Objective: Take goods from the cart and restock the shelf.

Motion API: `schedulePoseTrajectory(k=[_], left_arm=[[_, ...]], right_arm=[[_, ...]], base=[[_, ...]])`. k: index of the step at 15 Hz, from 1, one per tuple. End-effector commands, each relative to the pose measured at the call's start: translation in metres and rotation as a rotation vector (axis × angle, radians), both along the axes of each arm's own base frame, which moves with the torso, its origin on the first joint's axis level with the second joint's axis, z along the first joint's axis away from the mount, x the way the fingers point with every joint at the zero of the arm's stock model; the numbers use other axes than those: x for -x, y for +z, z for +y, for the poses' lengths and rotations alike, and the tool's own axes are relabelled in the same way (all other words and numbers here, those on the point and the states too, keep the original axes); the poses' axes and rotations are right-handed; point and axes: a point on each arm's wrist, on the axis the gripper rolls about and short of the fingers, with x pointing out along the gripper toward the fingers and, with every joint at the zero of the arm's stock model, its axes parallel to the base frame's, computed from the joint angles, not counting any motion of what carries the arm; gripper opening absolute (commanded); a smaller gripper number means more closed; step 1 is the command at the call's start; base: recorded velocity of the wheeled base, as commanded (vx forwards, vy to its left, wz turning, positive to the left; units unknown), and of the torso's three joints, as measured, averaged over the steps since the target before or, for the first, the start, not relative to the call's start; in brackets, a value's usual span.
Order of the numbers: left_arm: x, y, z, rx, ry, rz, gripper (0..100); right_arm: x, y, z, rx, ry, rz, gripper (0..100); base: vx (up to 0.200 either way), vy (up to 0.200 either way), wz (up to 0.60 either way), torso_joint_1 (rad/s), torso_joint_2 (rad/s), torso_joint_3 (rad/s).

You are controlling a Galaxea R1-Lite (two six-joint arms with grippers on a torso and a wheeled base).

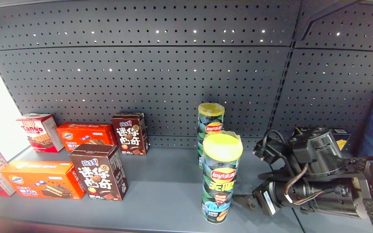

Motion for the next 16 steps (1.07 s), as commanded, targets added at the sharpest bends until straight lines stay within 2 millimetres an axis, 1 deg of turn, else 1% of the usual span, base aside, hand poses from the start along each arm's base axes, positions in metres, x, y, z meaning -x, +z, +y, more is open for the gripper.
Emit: schedulePoseTrajectory(k=[1,5,10,11,13,14,16], left_arm=[[0.0,0.0,0.0,-0.001,0.0,0.002,100],[0.0,0.0,0.0,-0.001,0.0,0.002,100],[0.0,0.0,0.0,0.001,0.001,0.002,100],[0.0,0.0,0.0,-0.001,0.0,0.002,100],[0.0,0.0,0.0,-0.001,0.0,0.002,100],[0.0,0.0,0.0,-0.001,0.0,0.002,100],[0.0,0.0,0.0,-0.001,0.0,0.002,100]], right_arm=[[-0.005,-0.002,0.006,0.004,0.004,0.003,100],[-0.005,-0.002,0.01,0.003,0.013,0.005,100],[-0.003,-0.002,0.008,0.004,0.012,0.005,100],[-0.001,0.002,0.006,-0.006,0.01,-0.007,100],[0.006,0.013,-0.003,-0.03,-0.003,-0.039,100],[0.014,0.024,-0.014,-0.051,-0.026,-0.079,100],[0.038,0.048,-0.046,-0.112,-0.093,-0.183,100]], base=[[0.0,0.0,0.0,0.0,0.0,0.0],[0.0,0.0,0.0,0.0,0.0,0.0],[0.0,0.0,0.0,0.0,0.0,0.0],[0.0,0.0,0.0,0.0,0.0,0.0],[0.0,0.0,0.0,0.0,0.0,0.0],[0.0,0.0,0.0,0.0,0.0,0.0],[0.0,0.0,0.0,0.0,0.0,0.0]])
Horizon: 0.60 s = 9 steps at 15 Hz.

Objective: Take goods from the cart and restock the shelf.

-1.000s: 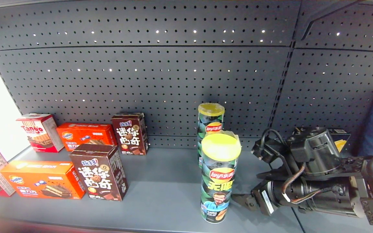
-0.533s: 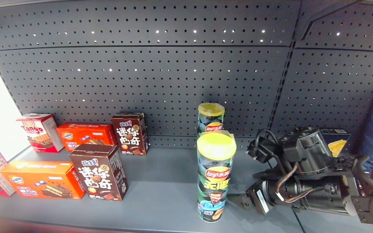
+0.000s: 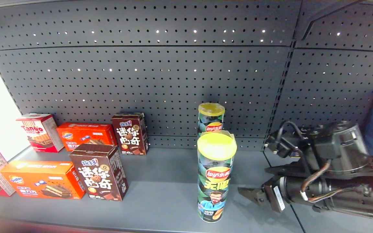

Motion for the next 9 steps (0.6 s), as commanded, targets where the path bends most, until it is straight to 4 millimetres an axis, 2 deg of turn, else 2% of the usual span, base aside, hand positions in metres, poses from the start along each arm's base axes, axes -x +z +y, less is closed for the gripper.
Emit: schedulePoseTrajectory(k=[1,2,4,6,7,8,9], left_arm=[[0.0,0.0,0.0,-0.001,0.0,0.003,100],[0.0,0.0,0.0,-0.001,-0.002,0.003,100],[-0.001,0.0,0.0,-0.003,-0.002,0.007,100],[-0.001,0.0,0.0,-0.003,-0.005,0.01,100],[-0.001,0.0,0.0,-0.003,-0.005,0.01,100],[-0.003,0.001,-0.001,-0.009,-0.009,0.03,100],[-0.004,0.001,-0.001,-0.011,-0.011,0.037,100]], right_arm=[[0.039,0.035,-0.053,-0.096,-0.119,-0.164,100],[0.051,0.038,-0.076,-0.111,-0.197,-0.205,100],[0.084,0.027,-0.122,-0.126,-0.399,-0.276,100],[0.115,0.013,-0.14,-0.134,-0.497,-0.338,100],[0.115,0.013,-0.14,-0.134,-0.497,-0.338,100],[0.147,-0.012,-0.151,-0.104,-0.636,-0.41,100],[0.156,-0.02,-0.154,-0.103,-0.665,-0.429,100]], base=[[0.0,0.0,0.0,0.0,0.0,0.0],[0.0,0.0,0.0,0.0,0.0,0.0],[0.0,0.0,0.0,0.0,0.0,0.0],[0.0,0.0,0.0,0.0,0.0,0.0],[0.0,0.0,0.0,0.0,0.0,0.0],[0.0,0.0,0.0,0.0,0.0,0.0],[0.0,0.0,0.0,0.0,0.0,0.0]])
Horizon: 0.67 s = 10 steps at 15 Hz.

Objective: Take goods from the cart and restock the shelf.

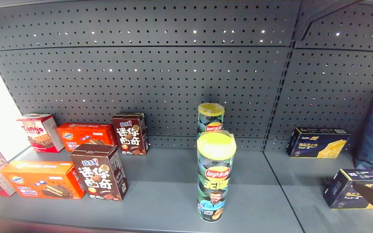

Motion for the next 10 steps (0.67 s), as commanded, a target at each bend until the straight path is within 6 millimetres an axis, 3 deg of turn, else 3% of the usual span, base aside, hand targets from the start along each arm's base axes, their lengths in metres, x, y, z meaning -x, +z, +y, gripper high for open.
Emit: schedulePoseTrajectory(k=[1,5,6,7,10], left_arm=[[-0.002,0.001,-0.001,-0.006,-0.001,0.02,100],[-0.002,0.001,0.0,-0.007,0.001,0.017,100],[-0.002,0.001,0.0,-0.007,0.003,0.017,100],[-0.002,0.001,-0.001,-0.008,0.006,0.016,100],[-0.002,0.001,-0.001,-0.008,0.006,0.016,100]], right_arm=[[0.054,-0.036,-0.02,-0.008,-0.159,-0.132,100],[0.082,-0.083,-0.026,0.019,-0.271,-0.186,100],[0.083,-0.086,-0.026,0.021,-0.269,-0.19,100],[0.1,-0.104,-0.028,0.052,-0.242,-0.219,100],[0.098,-0.101,-0.026,0.026,-0.163,-0.246,100]], base=[[0.0,0.0,0.0,0.0,0.0,0.0],[0.0,0.0,0.0,0.0,0.0,0.0],[0.0,0.0,0.0,0.0,0.0,0.0],[0.0,0.0,0.0,0.0,0.0,0.0],[0.0,0.0,0.0,0.0,0.0,0.0]])
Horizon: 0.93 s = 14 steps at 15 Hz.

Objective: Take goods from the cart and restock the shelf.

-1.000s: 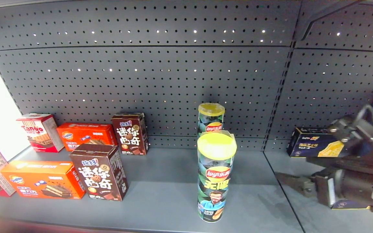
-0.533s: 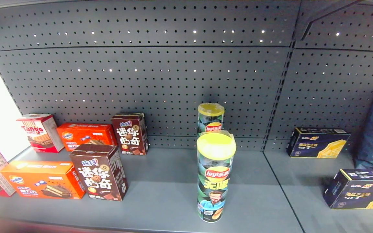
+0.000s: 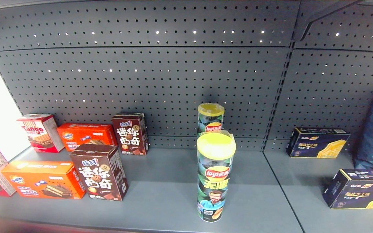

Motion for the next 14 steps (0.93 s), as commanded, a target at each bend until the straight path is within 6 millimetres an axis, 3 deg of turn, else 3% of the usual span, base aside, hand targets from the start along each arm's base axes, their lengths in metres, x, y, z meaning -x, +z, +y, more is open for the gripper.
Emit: schedulePoseTrajectory(k=[1,5,12,14], left_arm=[[-0.0002,0.0,0.0,-0.001,0.0,0.002,100],[0.0,-0.0001,0.0,0.0,0.0,0.0,100],[0.0033,-0.0012,0.0001,0.01,0.028,-0.032,100],[0.0022,-0.0009,-0.0001,0.007,0.026,-0.019,100]], right_arm=[[0.006,-0.0063,0.0009,-0.002,0.056,-0.06,100],[0.0065,-0.0137,0.0046,-0.036,0.222,0.017,100],[0.0063,-0.0129,0.0047,-0.038,0.217,0.006,100],[0.0073,-0.0132,0.0065,-0.037,0.1,-0.006,100]], base=[[0.0,0.0,0.0,0.0,0.0,0.0],[0.0,0.0,0.0,0.0,0.0,0.0],[0.0,0.0,0.0,0.0,0.0,0.0],[0.0,0.0,0.0,0.0,0.0,0.0]])
